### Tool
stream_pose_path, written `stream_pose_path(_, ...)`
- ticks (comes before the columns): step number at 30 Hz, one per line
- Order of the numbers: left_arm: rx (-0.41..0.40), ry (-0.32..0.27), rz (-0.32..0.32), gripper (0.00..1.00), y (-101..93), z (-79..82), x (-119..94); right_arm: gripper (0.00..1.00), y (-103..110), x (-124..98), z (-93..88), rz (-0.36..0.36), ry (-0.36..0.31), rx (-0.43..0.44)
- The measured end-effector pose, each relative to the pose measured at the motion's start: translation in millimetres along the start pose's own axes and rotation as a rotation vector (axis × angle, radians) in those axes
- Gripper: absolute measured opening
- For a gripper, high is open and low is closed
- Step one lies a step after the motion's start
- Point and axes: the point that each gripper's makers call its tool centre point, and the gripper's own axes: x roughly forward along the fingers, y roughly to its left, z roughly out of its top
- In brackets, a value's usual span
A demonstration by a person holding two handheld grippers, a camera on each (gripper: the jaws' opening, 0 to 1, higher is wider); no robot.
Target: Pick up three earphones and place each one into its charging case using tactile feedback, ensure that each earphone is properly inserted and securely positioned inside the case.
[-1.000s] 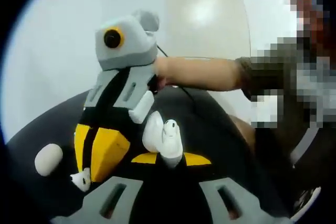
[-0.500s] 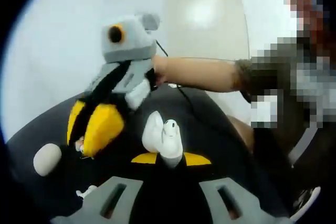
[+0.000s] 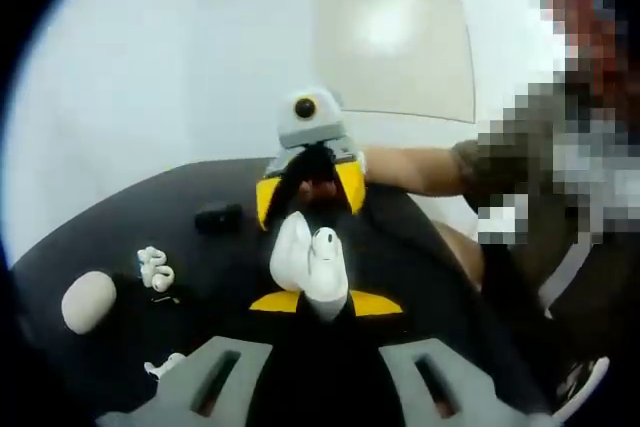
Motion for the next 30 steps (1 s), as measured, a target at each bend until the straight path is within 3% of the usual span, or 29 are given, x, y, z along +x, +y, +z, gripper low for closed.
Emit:
stream_pose_path(1,0.0,-0.001,0.0,0.13,-0.1,-0.2,-0.3,0.35,-0.5,4.8,-8.4,-0.019,0.06,-0.024)
stream_pose_path(2,0.0,-0.002,-0.001,0.13,-0.2,-0.2,-0.6,0.34,-0.4,8.5,-10.0,-0.032,0.078,-0.05)
stream_pose_path(5,-0.003,-0.005,-0.002,0.13,-0.3,-0.6,-1.6,0.2,1.8,10.9,7.6,-0.065,-0.008,-0.043)
stream_pose_path(6,-0.005,-0.006,0.002,0.13,0.2,-0.8,-1.9,0.17,3.5,10.2,7.5,-0.055,-0.008,-0.034)
stream_pose_path(9,-0.008,-0.008,0.004,0.14,-0.3,-1.9,-3.3,0.17,2.6,9.7,5.0,-0.056,-0.007,-0.019)
stream_pose_path(13,-0.006,-0.012,0.025,0.23,2.1,-1.1,-9.6,0.17,5.0,7.5,3.5,-0.051,-0.011,-0.04)
stream_pose_path(14,0.027,-0.047,0.061,0.22,7.5,8.2,-15.4,0.17,5.6,6.4,3.6,-0.054,-0.014,-0.057)
stream_pose_path(15,0.033,-0.119,0.077,0.22,8.4,22.3,-23.8,0.17,4.5,5.3,3.9,-0.057,-0.017,-0.059)
stream_pose_path(16,-0.036,-0.188,0.093,0.23,12.9,34.4,-40.2,0.17,3.5,5.0,4.1,-0.061,-0.02,-0.056)
stream_pose_path(18,-0.079,-0.205,0.166,0.21,28.0,40.6,-62.8,0.17,3.0,4.7,4.3,-0.059,-0.022,-0.044)
stream_pose_path(19,-0.063,-0.182,0.225,0.2,37.9,39.7,-75.0,0.17,3.3,5.2,4.3,-0.058,-0.023,-0.042)
stream_pose_path(21,-0.007,-0.018,0.36,0.2,57.6,22.5,-95.2,0.17,4.7,6.5,4.2,-0.056,-0.024,-0.046)
stream_pose_path(24,0.076,0.264,0.415,0.2,66.7,-11.4,-105.7,0.17,5.6,7.6,3.8,-0.055,-0.024,-0.05)
stream_pose_path(26,0.124,0.35,0.404,0.2,62.3,-22.5,-99.0,0.17,5.0,8.0,3.7,-0.056,-0.025,-0.055)
stream_pose_path(30,0.171,0.346,0.426,0.2,64.1,-21.0,-83.7,0.17,4.6,8.1,2.8,-0.058,-0.026,-0.063)
